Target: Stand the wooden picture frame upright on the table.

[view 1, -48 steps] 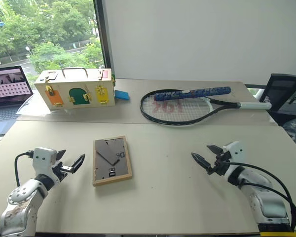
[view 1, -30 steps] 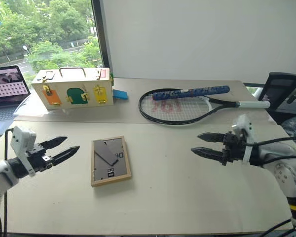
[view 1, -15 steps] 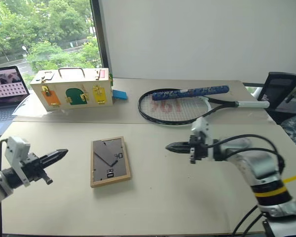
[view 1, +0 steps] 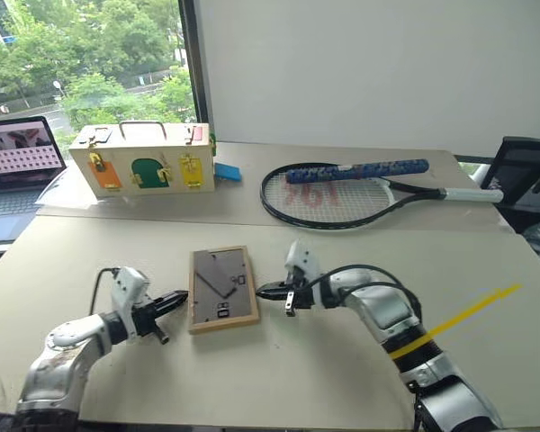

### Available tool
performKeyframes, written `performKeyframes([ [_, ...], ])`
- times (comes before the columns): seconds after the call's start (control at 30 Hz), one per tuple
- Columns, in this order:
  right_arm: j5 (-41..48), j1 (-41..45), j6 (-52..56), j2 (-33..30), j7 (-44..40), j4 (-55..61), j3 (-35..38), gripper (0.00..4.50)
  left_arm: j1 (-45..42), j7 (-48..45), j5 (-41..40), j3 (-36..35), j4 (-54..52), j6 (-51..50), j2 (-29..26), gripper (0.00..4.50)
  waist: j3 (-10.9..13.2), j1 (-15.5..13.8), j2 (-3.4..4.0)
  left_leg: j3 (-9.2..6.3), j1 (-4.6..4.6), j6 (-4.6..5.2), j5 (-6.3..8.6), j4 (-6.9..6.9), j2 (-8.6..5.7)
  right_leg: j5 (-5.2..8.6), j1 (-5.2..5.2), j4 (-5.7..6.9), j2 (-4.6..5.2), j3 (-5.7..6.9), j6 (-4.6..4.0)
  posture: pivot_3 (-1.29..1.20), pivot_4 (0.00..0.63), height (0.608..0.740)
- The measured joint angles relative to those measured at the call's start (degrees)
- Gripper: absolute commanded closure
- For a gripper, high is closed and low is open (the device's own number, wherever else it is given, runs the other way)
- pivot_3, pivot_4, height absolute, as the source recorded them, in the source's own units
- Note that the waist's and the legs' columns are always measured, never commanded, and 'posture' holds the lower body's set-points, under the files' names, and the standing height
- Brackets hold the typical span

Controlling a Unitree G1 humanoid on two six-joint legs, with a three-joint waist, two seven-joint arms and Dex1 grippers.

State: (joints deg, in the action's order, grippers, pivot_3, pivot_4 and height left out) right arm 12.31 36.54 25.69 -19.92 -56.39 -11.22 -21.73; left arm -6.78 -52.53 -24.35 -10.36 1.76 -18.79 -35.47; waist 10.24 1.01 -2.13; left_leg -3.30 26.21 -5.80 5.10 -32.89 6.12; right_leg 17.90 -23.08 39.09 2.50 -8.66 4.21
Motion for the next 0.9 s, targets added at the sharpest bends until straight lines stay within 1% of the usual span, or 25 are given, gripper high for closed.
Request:
performKeyframes([
  [0.17,0.0,-3.3,0.9,-2.1,-0.9,4.5,0.3,4.45,-3.1,-1.3,2.4,2.8,2.8,2.5,0.5,4.50,-0.1,-0.4,0.06,0.00,-0.02,0.00,0.00,-0.01,-0.01,0.01,0.07,-0.01,0.01,0.02,0.01,0.00,0.150,0.710],
  [0.3,0.4,-6.4,3.7,-4.8,-0.9,9.7,1.0,4.45,-5.7,-2.7,4.1,5.2,4.6,3.9,1.7,4.50,-0.2,-0.9,0.16,0.00,-0.02,0.00,0.00,-0.05,-0.01,0.01,0.10,-0.02,0.02,0.02,0.02,0.00,0.150,0.710],
  [0.43,0.5,-7.4,4.9,-6.5,-0.5,11.1,2.3,4.45,-6.5,-3.5,4.1,6.7,5.0,4.0,2.4,4.50,-0.3,-1.0,0.25,0.00,-0.05,0.00,0.00,-0.06,-0.02,0.02,0.14,-0.03,0.02,0.01,0.03,0.00,0.150,0.710],
  [0.53,0.4,-7.0,4.4,-6.6,-0.8,9.6,2.6,4.45,-6.5,-4.2,5.1,7.8,5.0,3.9,1.4,4.50,-0.5,-0.8,0.38,0.00,-0.13,0.00,0.00,-0.06,-0.01,0.02,0.23,-0.05,0.02,0.01,0.04,0.00,0.150,0.710],
  [0.67,0.2,-4.7,3.0,-6.8,-1.2,4.9,3.1,4.45,-5.9,-5.6,5.2,8.2,4.9,3.6,-0.2,4.50,-0.5,-0.4,0.42,0.02,-0.68,0.01,0.02,0.04,-0.01,0.18,0.77,-0.19,0.02,0.01,0.27,0.00,0.150,0.710],
  [0.77,-0.2,-2.5,2.4,-8.1,-2.3,1.7,3.8,4.45,-5.3,-6.7,5.2,8.1,4.5,3.7,-1.4,4.50,-0.5,-0.1,0.43,0.03,-0.73,0.02,0.03,0.09,0.00,0.26,0.79,-0.19,0.02,0.01,0.32,0.00,0.150,0.710],
  [0.9,-0.5,-1.7,1.8,-7.4,-2.7,0.0,4.2,4.45,-4.8,-6.4,5.2,7.7,4.1,3.7,-1.4,4.50,-0.5,-0.1,0.46,0.02,-0.73,0.02,0.04,0.11,0.00,0.26,0.79,-0.18,0.02,0.01,0.32,0.00,0.150,0.710],
])
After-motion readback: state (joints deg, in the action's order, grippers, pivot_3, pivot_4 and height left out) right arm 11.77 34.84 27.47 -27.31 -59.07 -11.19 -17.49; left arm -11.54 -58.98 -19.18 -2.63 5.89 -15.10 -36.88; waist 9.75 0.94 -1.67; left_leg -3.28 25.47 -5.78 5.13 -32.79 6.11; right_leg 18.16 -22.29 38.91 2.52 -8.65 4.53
